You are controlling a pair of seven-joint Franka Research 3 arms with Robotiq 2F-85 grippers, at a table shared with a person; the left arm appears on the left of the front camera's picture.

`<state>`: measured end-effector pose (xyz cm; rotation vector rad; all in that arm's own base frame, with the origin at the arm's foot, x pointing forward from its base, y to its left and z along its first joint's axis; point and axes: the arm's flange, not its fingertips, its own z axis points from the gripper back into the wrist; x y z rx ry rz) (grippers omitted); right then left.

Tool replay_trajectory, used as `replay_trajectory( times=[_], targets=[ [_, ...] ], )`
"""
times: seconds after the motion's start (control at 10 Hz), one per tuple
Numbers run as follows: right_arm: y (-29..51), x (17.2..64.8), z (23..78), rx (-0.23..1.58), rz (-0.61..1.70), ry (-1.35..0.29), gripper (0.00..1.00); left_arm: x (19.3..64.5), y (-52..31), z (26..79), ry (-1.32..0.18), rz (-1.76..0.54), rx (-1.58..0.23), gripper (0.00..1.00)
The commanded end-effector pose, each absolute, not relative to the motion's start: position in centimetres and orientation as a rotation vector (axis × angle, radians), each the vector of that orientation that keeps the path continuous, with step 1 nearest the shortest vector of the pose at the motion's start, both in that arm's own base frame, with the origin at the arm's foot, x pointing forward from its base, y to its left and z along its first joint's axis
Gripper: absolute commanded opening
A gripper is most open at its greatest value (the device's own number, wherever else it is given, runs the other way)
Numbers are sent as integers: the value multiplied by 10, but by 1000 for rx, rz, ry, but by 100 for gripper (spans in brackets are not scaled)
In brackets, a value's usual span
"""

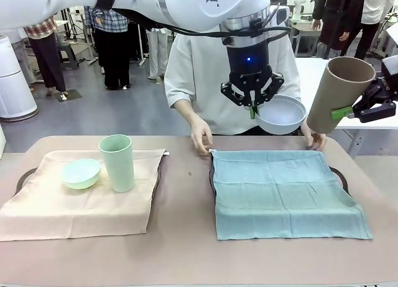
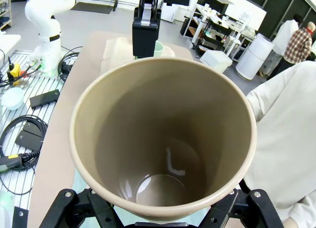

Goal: Set up a tray with a mat and arrange the tableware.
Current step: Place the Picnic Bowl and Reusable plastic cup back onto the Handle tray in front of the human's position.

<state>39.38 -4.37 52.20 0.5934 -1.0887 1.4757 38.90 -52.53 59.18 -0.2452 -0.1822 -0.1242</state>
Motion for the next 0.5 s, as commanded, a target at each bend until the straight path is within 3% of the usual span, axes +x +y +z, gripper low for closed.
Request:
replay_trajectory(
  times=[0.0, 0.3, 0.4],
  targets=[
    [-44, 397, 524, 590, 1480, -1105, 0, 389, -523, 594, -181, -136, -248, 0],
    [-44, 397, 524, 590, 1480, -1105, 0, 389, -523, 594, -181, -136, -248, 0],
    [-44, 394, 522, 593, 1476, -1089, 84, 389, -525, 592, -182, -124, -245, 4]
  ],
)
